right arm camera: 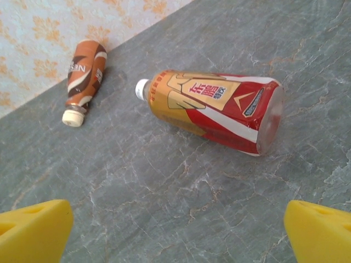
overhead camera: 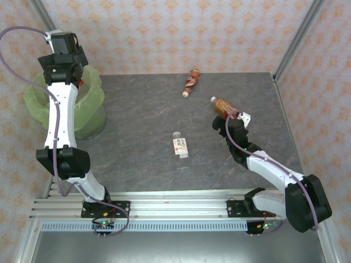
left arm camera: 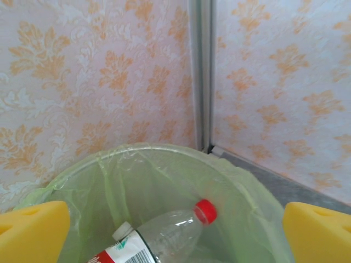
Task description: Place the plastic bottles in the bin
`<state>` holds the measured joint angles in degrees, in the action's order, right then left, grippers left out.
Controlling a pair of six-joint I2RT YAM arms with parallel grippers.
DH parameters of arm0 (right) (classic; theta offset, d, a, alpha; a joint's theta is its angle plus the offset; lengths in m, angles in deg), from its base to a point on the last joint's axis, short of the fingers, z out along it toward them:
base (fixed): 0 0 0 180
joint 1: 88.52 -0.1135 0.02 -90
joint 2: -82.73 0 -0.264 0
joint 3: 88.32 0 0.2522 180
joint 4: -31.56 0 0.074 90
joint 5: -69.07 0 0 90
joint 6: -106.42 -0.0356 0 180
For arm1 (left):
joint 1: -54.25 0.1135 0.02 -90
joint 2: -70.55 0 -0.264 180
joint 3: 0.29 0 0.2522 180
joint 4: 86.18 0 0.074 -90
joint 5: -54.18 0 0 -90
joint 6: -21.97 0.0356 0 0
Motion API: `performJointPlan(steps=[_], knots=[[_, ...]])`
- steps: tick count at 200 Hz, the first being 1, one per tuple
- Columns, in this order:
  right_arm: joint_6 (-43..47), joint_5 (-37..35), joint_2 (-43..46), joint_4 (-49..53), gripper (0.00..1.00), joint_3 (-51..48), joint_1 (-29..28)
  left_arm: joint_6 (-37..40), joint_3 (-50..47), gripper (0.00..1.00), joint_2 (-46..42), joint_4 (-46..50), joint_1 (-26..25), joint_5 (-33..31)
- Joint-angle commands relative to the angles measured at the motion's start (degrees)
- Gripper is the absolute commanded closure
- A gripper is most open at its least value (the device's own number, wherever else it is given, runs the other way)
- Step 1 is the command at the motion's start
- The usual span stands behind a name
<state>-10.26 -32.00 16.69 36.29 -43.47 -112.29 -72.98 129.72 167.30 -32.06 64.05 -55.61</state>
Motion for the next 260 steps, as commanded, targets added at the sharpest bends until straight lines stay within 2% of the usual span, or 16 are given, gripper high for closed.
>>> performJointPlan(steps=[1, 29, 46, 80, 105, 135, 165, 205, 260], knots=[[2.3, 2.0, -1.3, -0.2, 0.01, 2.3, 0.4, -4.4, 1.7, 0.00, -3.3, 1.0, -0.1, 4.3], [6.7, 2.9, -2.8, 0.5, 0.01, 4.1, 0.7, -7.8, -1.5, 0.00, -5.8, -1.6, -0.1, 9.3], [11.4, 0.3, -2.9, 2.4, 0.01, 5.5, 1.5, -10.0, -2.7, 0.00, -6.8, -1.8, -0.2, 11.9], [17.9, 0.7, -2.5, 2.4, 0.01, 6.5, 6.7, -14.4, -8.6, 0.00, -9.4, -5.7, -0.2, 18.8], [23.8, 4.5, -3.1, 2.3, 0.01, 7.8, 11.2, -18.2, -10.7, 0.00, -10.0, -6.4, -0.3, 22.9], [28.3, 10.4, -5.1, 7.2, 0.01, 11.5, 16.2, -22.8, -12.6, 0.00, -11.2, -7.3, -0.4, 30.0], [31.8, 12.8, -6.8, 10.1, 0.01, 13.9, 17.8, -25.2, -14.8, 0.00, -14.1, -8.3, -0.8, 36.3], [38.7, 20.1, -10.7, 15.0, 0.01, 17.4, 19.4, -29.8, -21.3, 0.00, -19.3, -12.2, -1.2, 45.9], [47.5, 23.1, -20.5, 27.9, 0.01, 28.0, 21.2, -27.9, -24.2, 0.00, -22.0, -8.4, -4.4, 47.0]])
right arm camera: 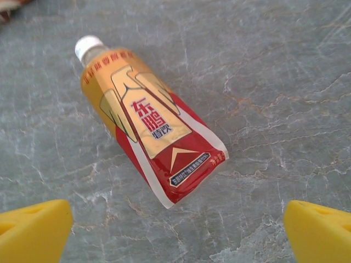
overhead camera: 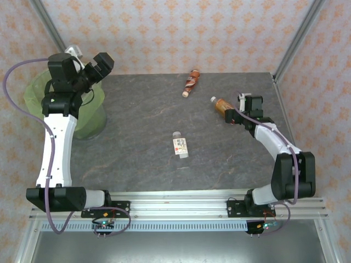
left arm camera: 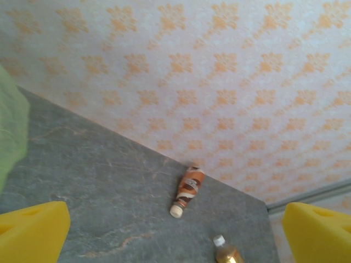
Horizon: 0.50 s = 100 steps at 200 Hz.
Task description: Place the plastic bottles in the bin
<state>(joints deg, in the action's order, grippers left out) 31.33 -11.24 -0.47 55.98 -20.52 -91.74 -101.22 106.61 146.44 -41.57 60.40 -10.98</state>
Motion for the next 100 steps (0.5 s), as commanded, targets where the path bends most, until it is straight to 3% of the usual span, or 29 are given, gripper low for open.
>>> performJointPlan(steps=[1, 52, 100], knots=[[6.1, 2.4, -3.5, 8.4, 0.01, 5.3, 0.7, 0.4, -1.1, 0.00, -1.2, 1.2, -0.8, 2.4], [13.1, 6.3, -12.6, 19.7, 0.01, 16.4, 2.3, 1.6, -5.1, 0.00, -2.3, 3.6, -0.9, -0.7], [14.0, 6.4, -20.8, 23.4, 0.01, 24.3, 2.4, 2.3, -6.5, 0.00, -2.6, 5.3, -0.9, -3.3]])
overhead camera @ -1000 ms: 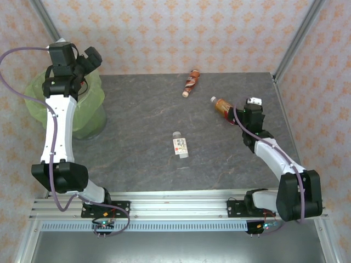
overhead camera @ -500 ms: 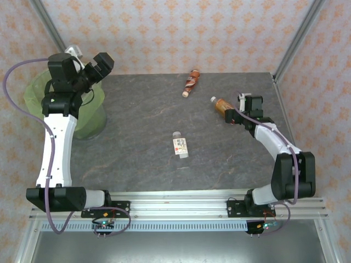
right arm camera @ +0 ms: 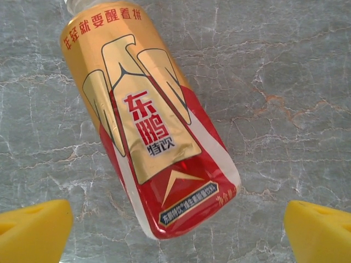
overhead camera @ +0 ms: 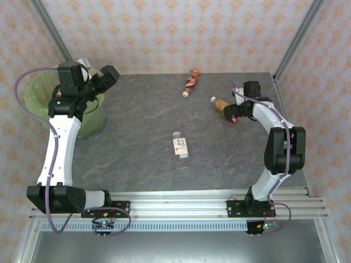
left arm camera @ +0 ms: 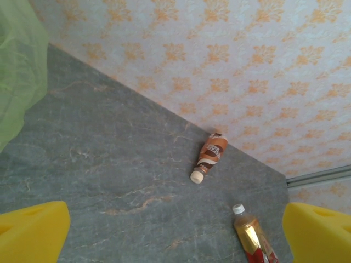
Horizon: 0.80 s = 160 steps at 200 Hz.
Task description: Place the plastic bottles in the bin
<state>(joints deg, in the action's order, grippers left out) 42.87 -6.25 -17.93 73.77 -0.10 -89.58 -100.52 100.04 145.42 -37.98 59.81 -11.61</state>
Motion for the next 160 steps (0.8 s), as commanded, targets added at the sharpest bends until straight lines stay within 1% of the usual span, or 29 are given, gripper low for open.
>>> performJointPlan(steps=[1, 6, 45, 71, 92, 117, 133, 160], knots=[[2.5, 1.5, -3.4, 5.7, 0.01, 4.1, 0.2, 1.6, 0.1, 0.00, -1.6, 1.7, -0.3, -2.8], [2.7, 1.7, -4.4, 6.5, 0.01, 5.2, 0.2, 3.1, 0.2, 0.00, -1.5, 1.8, -0.3, -2.9], [6.2, 4.8, -11.0, 12.3, 0.01, 11.9, 0.2, 3.9, 0.6, 0.00, -0.7, 3.1, -0.3, -4.1], [8.4, 1.9, -15.2, 13.7, 0.01, 15.6, 0.2, 4.0, 0.9, 0.00, -0.4, 3.4, -0.3, -4.3], [10.1, 1.2, -18.2, 16.6, 0.01, 18.8, 0.2, 3.4, 0.2, 0.00, -0.7, 3.0, -0.3, -3.8], [9.9, 2.8, -20.7, 18.6, 0.01, 20.8, 0.2, 3.2, -1.1, 0.00, -1.2, 2.9, -0.3, -4.1], [9.3, 4.2, -21.0, 18.3, 0.01, 20.2, 0.2, 3.2, -1.6, 0.00, -1.3, 3.0, -0.3, -4.3], [8.5, 3.2, -21.0, 16.9, 0.03, 18.3, -0.1, 3.8, -2.3, 0.00, -1.2, 2.7, -0.3, -4.3]])
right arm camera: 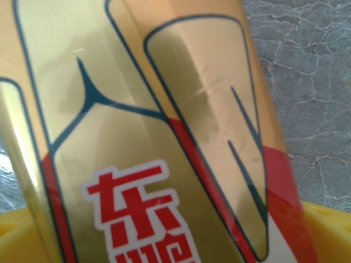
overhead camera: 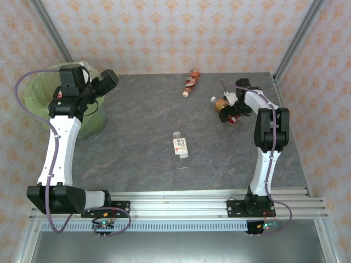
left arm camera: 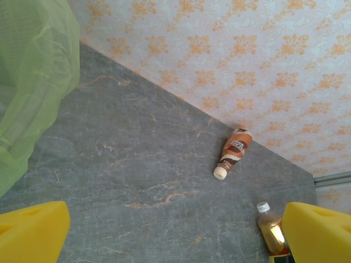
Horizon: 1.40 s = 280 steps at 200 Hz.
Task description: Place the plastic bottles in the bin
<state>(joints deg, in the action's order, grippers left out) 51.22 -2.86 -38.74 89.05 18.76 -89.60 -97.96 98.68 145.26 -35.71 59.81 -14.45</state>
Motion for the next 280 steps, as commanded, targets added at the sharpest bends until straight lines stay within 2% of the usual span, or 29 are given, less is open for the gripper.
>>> performJointPlan(steps=[1, 22, 62, 84, 108, 146, 190, 221, 250, 280], knots=[[0.1, -0.3, -0.2, 1.6, 0.03, -0.6, -0.1, 1.3, -1.0, 0.00, -1.1, 0.4, -0.3, -1.5], [-0.2, -1.9, -0.4, 1.1, 0.05, -1.7, -0.6, 1.4, -0.7, 0.00, -0.4, 0.4, -0.3, -2.2], [-2.2, -3.6, 1.7, -2.0, 0.12, -5.6, -1.6, -1.5, -1.0, 0.00, 0.9, -2.4, -0.3, 2.5], [-2.9, -4.3, 4.5, -4.3, 0.16, -8.1, -2.3, -1.7, -1.3, 0.00, 0.6, -1.6, -0.4, 2.3], [-3.9, -4.1, 6.6, -5.9, 0.23, -10.2, -2.8, -1.1, -1.9, 0.00, -0.1, -0.7, -0.3, 1.4], [-5.1, -3.7, 9.2, -7.4, 0.28, -13.1, -4.5, -1.0, -2.1, 0.00, -0.4, 0.1, -0.3, 1.1], [-6.1, -3.2, 11.3, -10.2, 0.36, -16.1, -5.0, -1.0, -2.3, 0.00, 0.4, -0.8, -0.3, 3.9], [-7.3, -3.1, 13.4, -11.2, 0.39, -17.8, -5.1, -1.2, -2.5, 0.00, 0.2, -1.2, -0.4, 5.3], [-8.8, -1.9, 17.4, -18.4, 0.41, -23.5, -5.1, -1.4, -3.2, 0.00, 0.1, -2.1, -0.4, 7.5], [-10.9, -1.9, 19.7, -21.2, 0.42, -26.2, -5.2, -1.6, -3.6, 0.00, 0.2, -2.5, -0.4, 8.6]])
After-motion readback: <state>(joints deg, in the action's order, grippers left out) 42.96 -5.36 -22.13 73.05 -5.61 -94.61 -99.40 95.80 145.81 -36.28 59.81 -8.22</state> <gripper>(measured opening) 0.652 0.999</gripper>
